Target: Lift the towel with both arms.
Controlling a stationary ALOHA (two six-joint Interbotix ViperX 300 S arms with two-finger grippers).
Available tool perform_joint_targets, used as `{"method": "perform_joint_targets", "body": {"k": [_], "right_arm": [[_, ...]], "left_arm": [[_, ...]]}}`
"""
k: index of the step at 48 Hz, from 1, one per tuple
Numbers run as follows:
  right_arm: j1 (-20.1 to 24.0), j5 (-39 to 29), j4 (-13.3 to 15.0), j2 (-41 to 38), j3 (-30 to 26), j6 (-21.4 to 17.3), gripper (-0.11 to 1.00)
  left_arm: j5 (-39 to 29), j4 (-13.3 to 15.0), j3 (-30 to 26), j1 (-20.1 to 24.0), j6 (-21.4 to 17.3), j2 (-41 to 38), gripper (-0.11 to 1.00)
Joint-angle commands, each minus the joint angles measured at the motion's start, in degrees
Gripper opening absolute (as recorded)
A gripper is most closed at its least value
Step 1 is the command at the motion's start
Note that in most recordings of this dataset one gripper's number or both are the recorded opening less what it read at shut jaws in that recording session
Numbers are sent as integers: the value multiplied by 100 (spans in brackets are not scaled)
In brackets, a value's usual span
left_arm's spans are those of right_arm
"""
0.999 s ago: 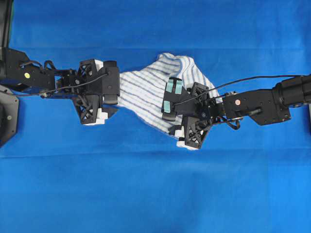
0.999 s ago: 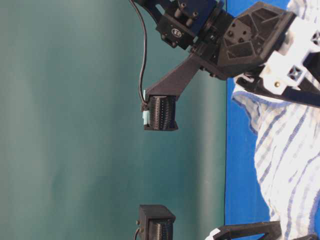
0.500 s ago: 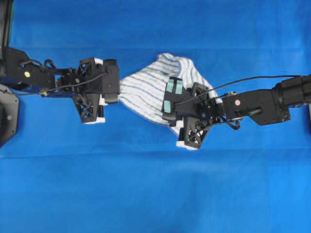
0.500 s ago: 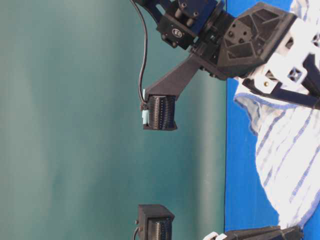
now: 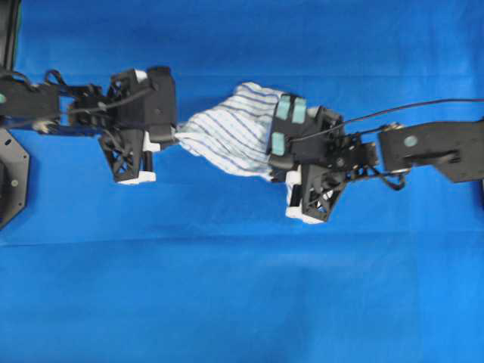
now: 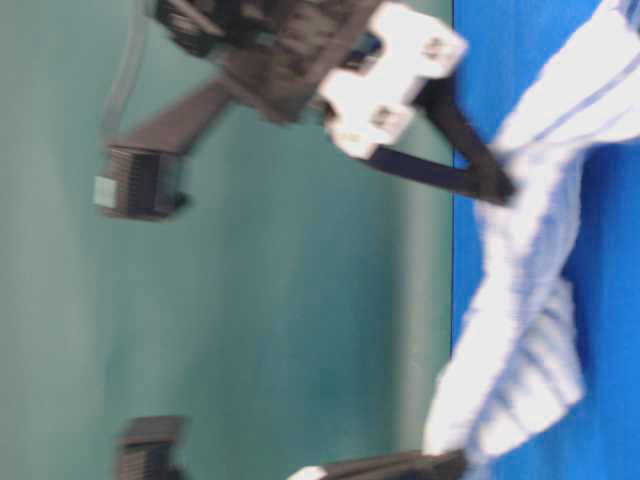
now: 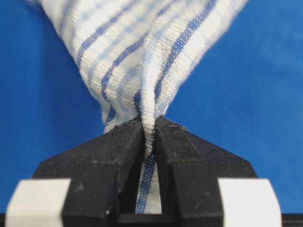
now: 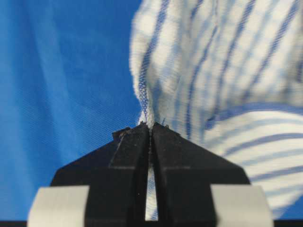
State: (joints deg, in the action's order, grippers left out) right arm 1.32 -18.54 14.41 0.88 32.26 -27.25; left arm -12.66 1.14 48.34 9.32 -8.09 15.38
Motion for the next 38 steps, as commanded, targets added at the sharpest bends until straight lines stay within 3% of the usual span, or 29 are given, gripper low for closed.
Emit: {"method": "perform_joint_targets", "body": {"k": [1,19,28,38], "right_arm": [[9,-281,35,510,-202,18,1],[-62,-1582,519,1696,-870,79,1],[-70,-2224,879,2171,-1389,88,1],[-70,-2558,1099,2470,-1951,105,1]], "left_arm": [[-299,9,-272,-9,9,439,5],[-1406,0,-1151,-9,105,1802,5],[-1723,0,-1573,-9,132,2030,5],[-2276,9,-2355,-9,123,2048,5]]}}
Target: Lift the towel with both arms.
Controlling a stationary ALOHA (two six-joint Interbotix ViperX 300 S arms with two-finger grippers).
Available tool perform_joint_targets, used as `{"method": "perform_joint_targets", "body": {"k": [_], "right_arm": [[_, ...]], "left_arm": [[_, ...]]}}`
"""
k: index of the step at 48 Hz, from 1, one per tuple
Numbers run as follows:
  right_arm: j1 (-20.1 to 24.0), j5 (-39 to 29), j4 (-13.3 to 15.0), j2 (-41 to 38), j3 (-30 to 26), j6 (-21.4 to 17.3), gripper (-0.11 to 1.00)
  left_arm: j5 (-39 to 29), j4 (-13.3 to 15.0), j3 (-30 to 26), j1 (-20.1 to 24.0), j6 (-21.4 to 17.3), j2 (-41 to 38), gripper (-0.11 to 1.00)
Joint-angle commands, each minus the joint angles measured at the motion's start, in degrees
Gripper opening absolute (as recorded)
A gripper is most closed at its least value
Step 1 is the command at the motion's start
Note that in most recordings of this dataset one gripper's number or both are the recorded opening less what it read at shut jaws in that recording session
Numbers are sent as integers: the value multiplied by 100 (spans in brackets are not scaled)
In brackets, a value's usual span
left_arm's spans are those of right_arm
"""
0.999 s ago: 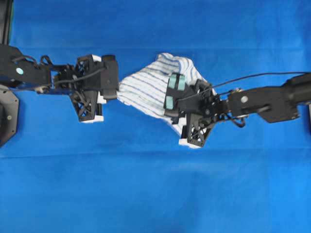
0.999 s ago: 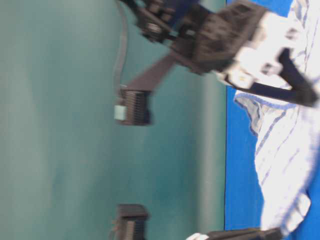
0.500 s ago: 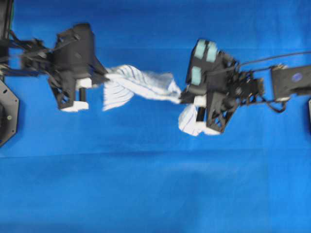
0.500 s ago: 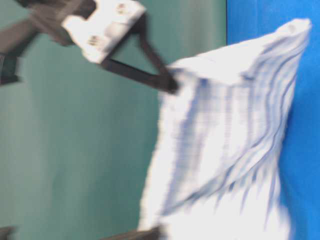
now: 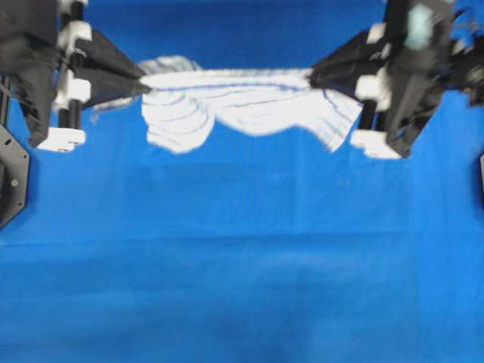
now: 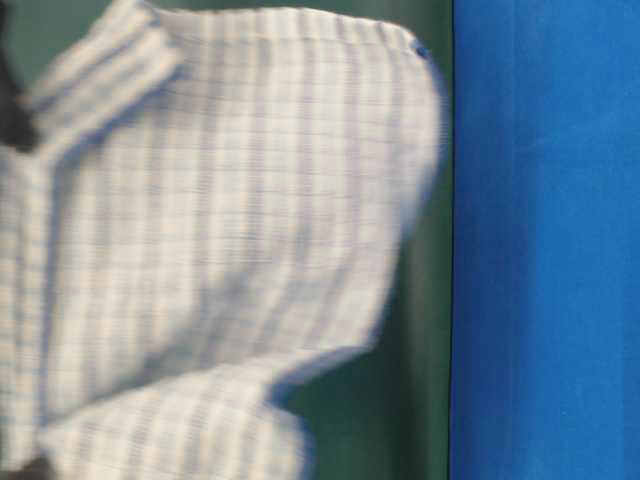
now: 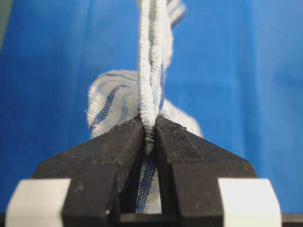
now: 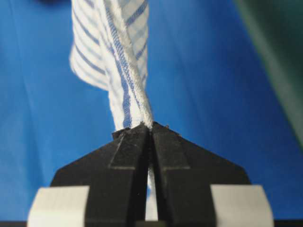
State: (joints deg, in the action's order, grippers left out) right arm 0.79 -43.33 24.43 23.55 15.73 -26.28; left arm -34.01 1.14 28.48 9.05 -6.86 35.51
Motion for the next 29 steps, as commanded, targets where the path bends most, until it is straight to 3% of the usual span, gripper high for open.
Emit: {"method": "perform_joint_targets", "body": {"k": [1,10,29], "right_arm": [[-9,-105,114,229,-360,9,1],[-18,-193,193,334,-492,97,1],[-9,-193,185,299,-466,334,1]], "left_arm": [[-185,0,-439,18,0,26,5],[-396,9,-835,18,-26,-18,5],[-396,9,-809,18,-53,-18,5]]}}
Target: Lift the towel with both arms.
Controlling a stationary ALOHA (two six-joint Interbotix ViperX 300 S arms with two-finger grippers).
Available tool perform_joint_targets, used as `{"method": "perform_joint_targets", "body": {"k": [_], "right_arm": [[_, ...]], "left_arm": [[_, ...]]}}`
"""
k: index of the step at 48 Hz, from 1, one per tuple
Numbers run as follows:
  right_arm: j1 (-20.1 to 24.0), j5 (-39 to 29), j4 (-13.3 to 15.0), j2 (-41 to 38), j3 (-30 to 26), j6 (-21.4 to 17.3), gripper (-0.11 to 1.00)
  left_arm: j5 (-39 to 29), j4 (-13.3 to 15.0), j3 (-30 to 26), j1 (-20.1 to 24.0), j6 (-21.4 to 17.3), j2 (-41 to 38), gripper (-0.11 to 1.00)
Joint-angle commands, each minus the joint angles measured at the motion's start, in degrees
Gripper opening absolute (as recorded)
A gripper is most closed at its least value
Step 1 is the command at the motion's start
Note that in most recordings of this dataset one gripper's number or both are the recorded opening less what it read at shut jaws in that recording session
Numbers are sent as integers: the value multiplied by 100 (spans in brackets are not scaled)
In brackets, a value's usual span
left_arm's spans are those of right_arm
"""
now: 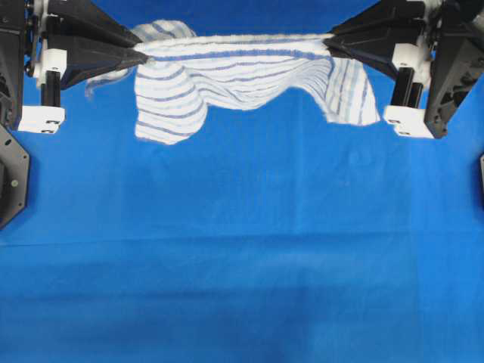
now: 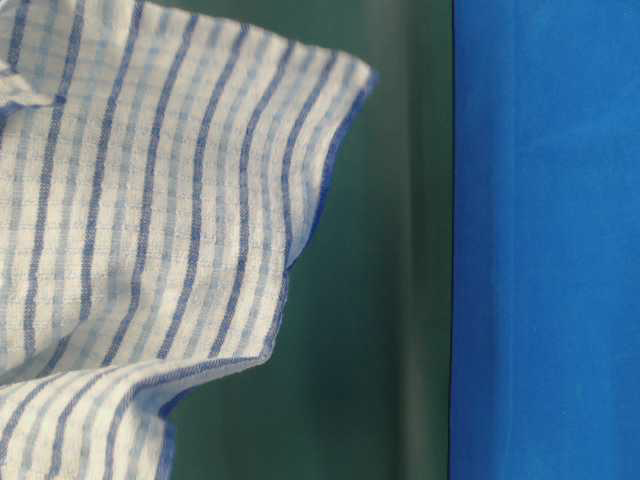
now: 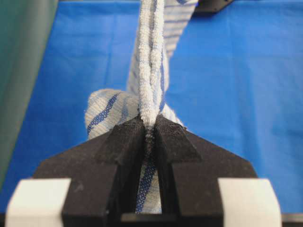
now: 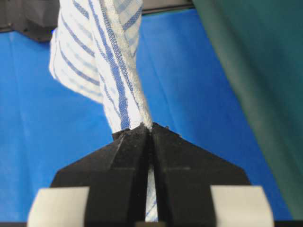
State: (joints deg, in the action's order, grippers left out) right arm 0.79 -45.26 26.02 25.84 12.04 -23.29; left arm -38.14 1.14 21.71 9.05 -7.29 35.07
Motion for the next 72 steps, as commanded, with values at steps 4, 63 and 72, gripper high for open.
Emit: {"method": "perform_joint_targets", "body": {"k": [4,63,72], "right_arm": [[-18,0,26,88,-88,123,1],[-9,1116,0,88,1916,-466,63],[-185,1925,0,-97,2470,-562,63]], "left_arm": [[35,0,-123,18,-26,26,5],[2039,9,2118,-44,62,35,91],[2689,9,2540,-44,53,-167,91]]}}
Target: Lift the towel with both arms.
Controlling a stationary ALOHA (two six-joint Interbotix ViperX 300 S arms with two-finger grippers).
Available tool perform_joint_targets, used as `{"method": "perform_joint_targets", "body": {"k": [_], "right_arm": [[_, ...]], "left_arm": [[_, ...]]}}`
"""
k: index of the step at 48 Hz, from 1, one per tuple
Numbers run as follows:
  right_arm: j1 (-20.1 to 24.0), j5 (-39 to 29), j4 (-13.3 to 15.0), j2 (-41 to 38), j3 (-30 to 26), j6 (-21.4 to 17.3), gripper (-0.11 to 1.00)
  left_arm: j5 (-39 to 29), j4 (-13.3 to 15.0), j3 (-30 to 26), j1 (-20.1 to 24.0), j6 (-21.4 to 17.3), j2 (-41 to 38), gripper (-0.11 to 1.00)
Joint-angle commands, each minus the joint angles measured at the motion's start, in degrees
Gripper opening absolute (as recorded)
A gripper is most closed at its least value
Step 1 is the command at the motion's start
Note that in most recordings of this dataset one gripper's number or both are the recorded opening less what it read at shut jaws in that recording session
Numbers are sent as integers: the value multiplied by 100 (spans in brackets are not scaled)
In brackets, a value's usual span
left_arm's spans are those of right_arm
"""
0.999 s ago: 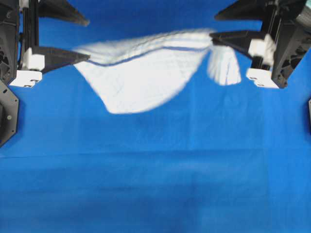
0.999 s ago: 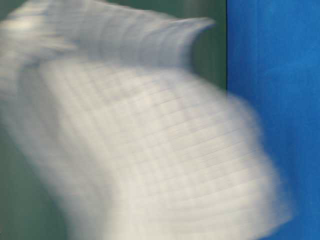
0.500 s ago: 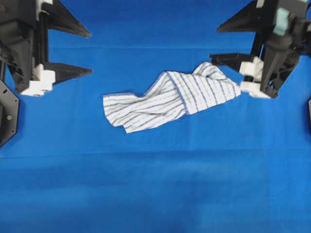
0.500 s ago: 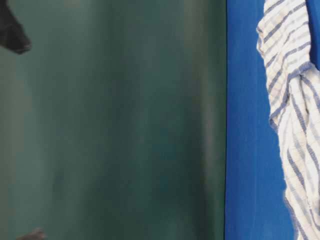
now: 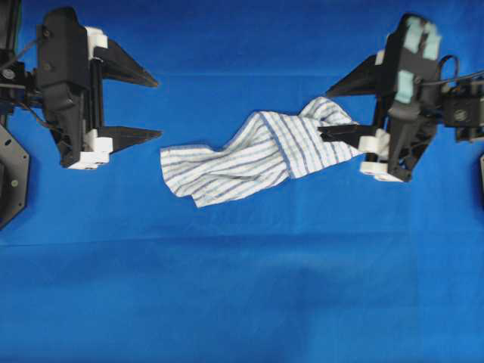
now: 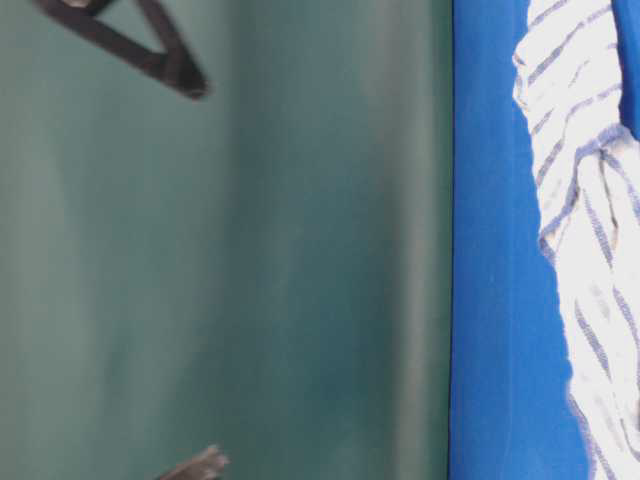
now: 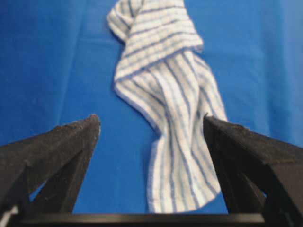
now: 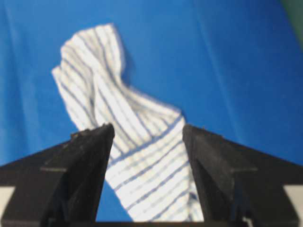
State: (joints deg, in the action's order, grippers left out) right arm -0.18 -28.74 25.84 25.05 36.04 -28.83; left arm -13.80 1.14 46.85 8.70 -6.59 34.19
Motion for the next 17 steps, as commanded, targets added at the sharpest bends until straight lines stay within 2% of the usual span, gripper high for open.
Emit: {"method": "perform_joint_targets", "body": {"k": [1,17], "right_arm": [[-114,369,18,-62,114,-18,63],[-580,1828,9,-932,765,-35,63]], "left_arm": [[316,9,62,-9,-18,-114,91],[1661,9,615,-9,-70,-1063,91]]}}
